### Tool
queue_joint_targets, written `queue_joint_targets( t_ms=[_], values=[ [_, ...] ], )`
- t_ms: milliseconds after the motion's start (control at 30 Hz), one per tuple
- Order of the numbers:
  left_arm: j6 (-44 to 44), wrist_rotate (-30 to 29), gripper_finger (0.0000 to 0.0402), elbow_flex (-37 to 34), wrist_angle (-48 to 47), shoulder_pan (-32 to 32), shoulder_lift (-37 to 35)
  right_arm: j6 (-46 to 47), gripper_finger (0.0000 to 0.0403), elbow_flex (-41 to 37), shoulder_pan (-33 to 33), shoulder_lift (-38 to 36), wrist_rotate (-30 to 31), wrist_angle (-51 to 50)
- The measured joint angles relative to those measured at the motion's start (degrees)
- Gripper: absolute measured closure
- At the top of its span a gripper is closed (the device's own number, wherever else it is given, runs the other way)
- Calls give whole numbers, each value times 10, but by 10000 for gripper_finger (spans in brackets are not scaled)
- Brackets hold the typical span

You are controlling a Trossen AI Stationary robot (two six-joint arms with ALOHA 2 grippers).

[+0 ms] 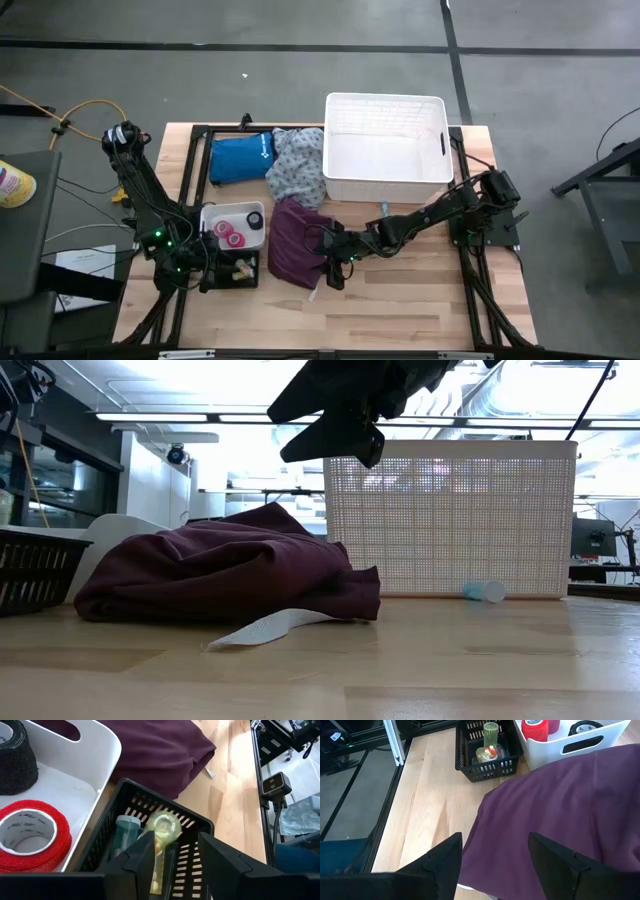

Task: Pick & place medical supplies in basket/bin
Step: Put the yellow pill bottle into the black bin, then put the blue pill bottle into the black bin

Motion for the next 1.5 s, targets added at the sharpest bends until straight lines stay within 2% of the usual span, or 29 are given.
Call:
queue_joint_targets(
  t_ms=[367,633,1133,1267,1367,1500],
  values=[
    [0,-2,255,0,0,0,0,0,188,0,0,0,0,0],
    [40,-49,255,0,9,0,0,0,188,0,0,0,0,0],
    [64,-62,255,0,29,4,0,1,187,0,0,0,0,0],
    [120,-97,255,0,65,25,0,-4,187,0,0,0,18,0],
    [208,-127,255,0,127,51,-2,-11,187,0,0,0,29,0],
    [357,-106,255,0,235,101,-21,-16,187,0,0,0,30,0]
  ],
)
